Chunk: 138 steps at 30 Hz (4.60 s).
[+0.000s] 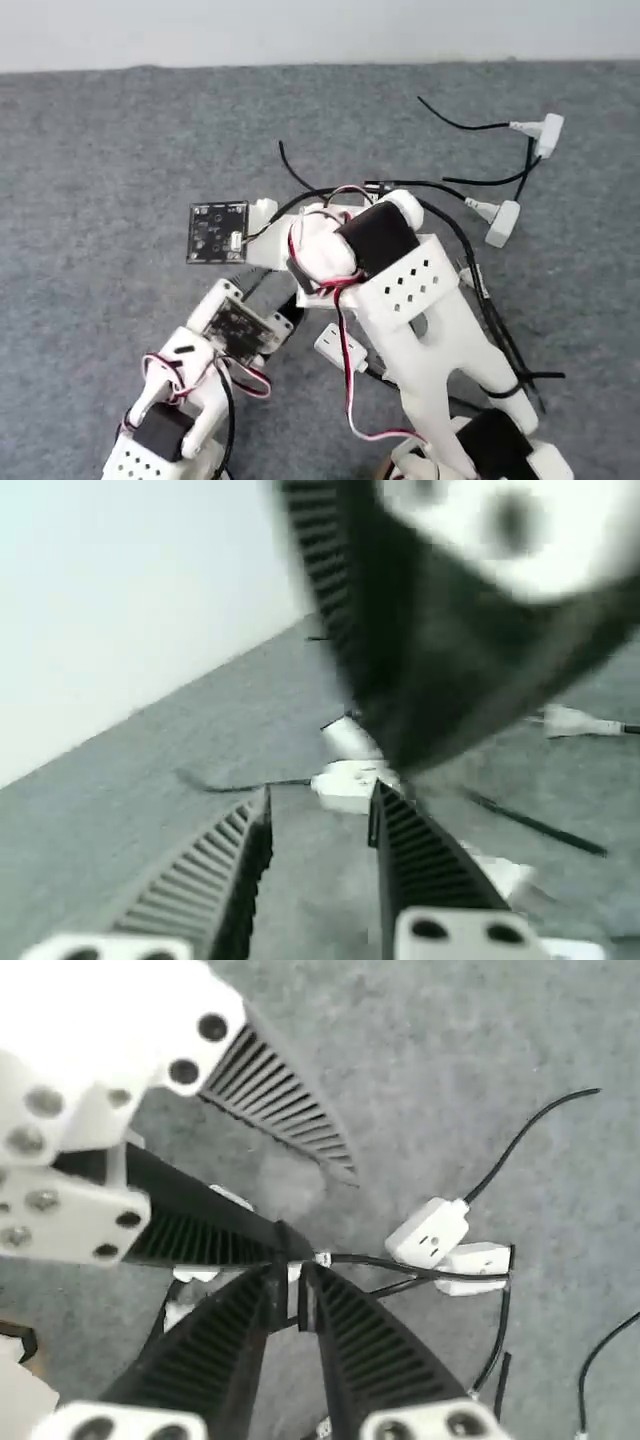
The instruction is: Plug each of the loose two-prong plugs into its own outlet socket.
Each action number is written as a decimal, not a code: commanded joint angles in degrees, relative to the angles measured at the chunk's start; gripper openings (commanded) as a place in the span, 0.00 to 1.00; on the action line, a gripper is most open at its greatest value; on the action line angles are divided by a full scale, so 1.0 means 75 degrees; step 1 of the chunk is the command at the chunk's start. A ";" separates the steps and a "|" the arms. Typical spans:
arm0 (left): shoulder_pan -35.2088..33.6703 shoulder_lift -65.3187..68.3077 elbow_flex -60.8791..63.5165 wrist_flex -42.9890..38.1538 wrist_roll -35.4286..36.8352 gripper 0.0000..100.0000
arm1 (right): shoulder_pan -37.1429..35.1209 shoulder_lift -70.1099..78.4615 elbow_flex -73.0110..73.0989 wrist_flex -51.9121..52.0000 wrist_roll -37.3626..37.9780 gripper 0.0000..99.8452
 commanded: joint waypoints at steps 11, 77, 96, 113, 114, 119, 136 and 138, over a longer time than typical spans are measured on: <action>-0.2251 0.0059 -0.0275 -0.0891 0.0328 0.17 | 0.1201 -0.0229 0.3833 -0.0779 -0.1278 0.02; -0.2227 0.0047 -0.0240 -0.0903 0.0094 0.17 | 0.2045 -0.0205 0.8662 -0.5011 -0.0692 0.01; -0.2040 0.0012 -0.0205 -0.0891 0.0094 0.17 | 0.2174 -0.0979 0.4888 -0.2045 -0.0750 0.01; -0.0527 0.0000 -0.0522 0.0176 0.0094 0.17 | 0.0416 -0.0932 0.2626 -0.1670 -0.1934 0.01; -0.0434 0.0000 -0.0604 0.0363 0.0094 0.17 | 0.0416 -0.0932 0.2579 -0.1647 -0.1934 0.01; 0.0152 0.0000 -0.1330 0.1453 0.0129 0.17 | 0.0404 -0.0932 0.2614 -0.1612 -0.1934 0.01; 0.0176 0.0000 -0.0862 0.0961 0.0082 0.17 | 0.0381 -0.0955 0.2368 -0.0873 -0.1723 0.01; 0.0176 0.0000 -0.0838 0.0961 0.0094 0.17 | 0.0381 -0.0979 0.2227 -0.0850 -0.1723 0.01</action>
